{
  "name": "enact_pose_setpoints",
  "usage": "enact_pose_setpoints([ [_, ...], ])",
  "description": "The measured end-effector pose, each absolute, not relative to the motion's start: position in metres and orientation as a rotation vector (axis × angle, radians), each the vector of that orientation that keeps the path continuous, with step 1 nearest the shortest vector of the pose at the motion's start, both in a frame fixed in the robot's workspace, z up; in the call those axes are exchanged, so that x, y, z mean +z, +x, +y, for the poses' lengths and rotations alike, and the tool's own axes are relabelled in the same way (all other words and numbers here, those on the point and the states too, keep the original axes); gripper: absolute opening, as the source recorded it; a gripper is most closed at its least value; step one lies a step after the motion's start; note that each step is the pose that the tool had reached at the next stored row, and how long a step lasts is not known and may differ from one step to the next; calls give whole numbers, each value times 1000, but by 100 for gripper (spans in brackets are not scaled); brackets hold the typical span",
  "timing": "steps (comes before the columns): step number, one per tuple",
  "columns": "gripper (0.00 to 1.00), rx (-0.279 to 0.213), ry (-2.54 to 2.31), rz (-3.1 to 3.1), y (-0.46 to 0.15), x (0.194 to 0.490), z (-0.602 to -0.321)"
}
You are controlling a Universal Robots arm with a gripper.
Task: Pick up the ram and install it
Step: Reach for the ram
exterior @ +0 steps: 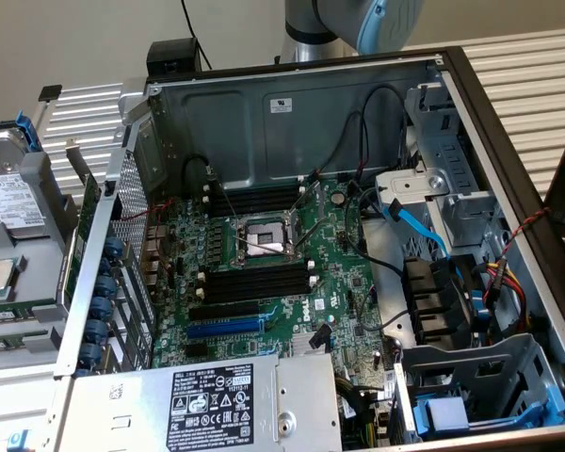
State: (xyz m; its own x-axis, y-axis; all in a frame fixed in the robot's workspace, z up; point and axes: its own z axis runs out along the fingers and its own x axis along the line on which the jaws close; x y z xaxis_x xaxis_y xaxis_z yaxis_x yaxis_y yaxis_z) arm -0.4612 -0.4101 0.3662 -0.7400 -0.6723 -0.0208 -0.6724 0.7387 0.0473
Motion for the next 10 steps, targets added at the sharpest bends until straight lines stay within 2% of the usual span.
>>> enact_pose_setpoints([
  [10,11,81,-1395,2816,-461,366,-410],
])
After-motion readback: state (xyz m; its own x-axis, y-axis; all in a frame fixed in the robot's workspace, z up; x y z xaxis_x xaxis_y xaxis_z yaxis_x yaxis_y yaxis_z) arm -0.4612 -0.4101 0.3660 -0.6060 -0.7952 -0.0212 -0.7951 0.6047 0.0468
